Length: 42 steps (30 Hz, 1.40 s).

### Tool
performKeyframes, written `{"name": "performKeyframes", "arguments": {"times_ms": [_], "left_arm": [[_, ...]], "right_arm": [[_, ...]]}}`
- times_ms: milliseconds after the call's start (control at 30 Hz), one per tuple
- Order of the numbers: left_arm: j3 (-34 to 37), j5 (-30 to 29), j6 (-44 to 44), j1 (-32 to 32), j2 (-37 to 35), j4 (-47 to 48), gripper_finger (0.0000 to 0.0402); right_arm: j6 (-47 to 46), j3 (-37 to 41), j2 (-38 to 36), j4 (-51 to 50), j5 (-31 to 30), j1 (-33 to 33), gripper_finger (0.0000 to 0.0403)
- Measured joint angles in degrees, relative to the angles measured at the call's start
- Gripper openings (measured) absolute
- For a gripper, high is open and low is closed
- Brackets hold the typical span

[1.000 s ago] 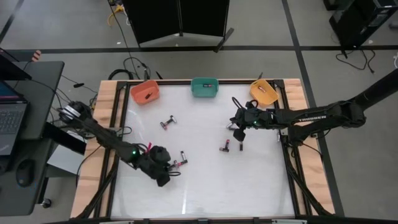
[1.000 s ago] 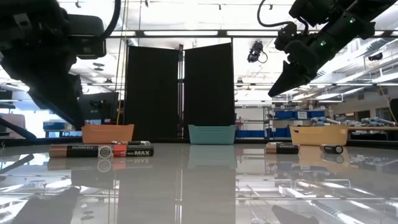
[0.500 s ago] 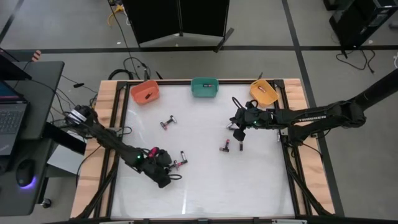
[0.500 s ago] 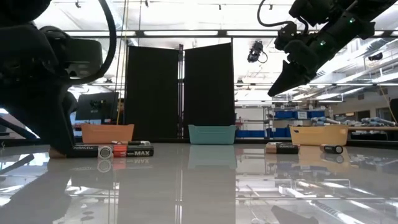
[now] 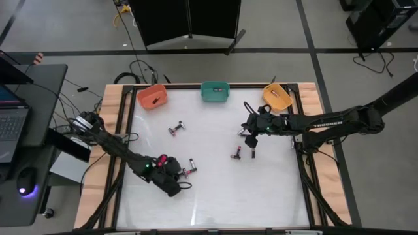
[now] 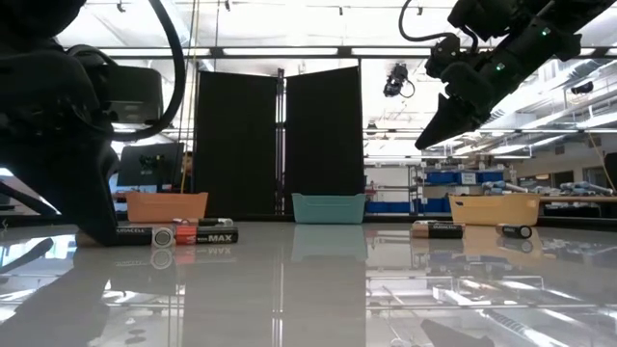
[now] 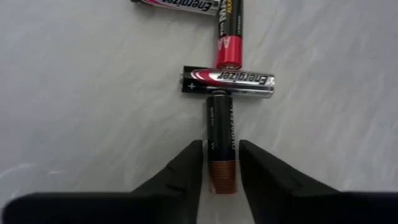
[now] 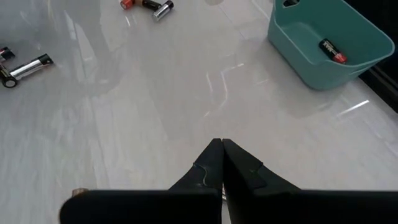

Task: Sort batteries
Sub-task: Put the brown battery into the orange bin

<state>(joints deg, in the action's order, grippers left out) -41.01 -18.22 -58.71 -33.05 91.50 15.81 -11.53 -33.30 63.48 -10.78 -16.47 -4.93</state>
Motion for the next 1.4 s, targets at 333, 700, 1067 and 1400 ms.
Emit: {"name": "performKeyframes", "arguments": {"times_ms": [333,700,1067,1400], "left_arm": [[-7.99,4.57,3.15,-0.07,0.39,14.92,0.0044],[-21.23,-0.75,4.12,1.18,-0.37,36.17,0.0044],[-20.93,-8.68,10.87,13.26,-11.46,46.93,0.0044],[-13.84,-10.42,27.79,36.07,-20.18,45.17,0.0044]], "right_arm": [[0.67,0.0,0.0,0.01,0.0,0.0,0.0012],[1.08,0.0,0.0,0.0,0.0,0.0,0.0012],[1.96,0.0,0.0,0.02,0.0,0.0,0.0012],[2.71,0.0,0.0,1.33,0.02,-0.07,0.0012]]}}
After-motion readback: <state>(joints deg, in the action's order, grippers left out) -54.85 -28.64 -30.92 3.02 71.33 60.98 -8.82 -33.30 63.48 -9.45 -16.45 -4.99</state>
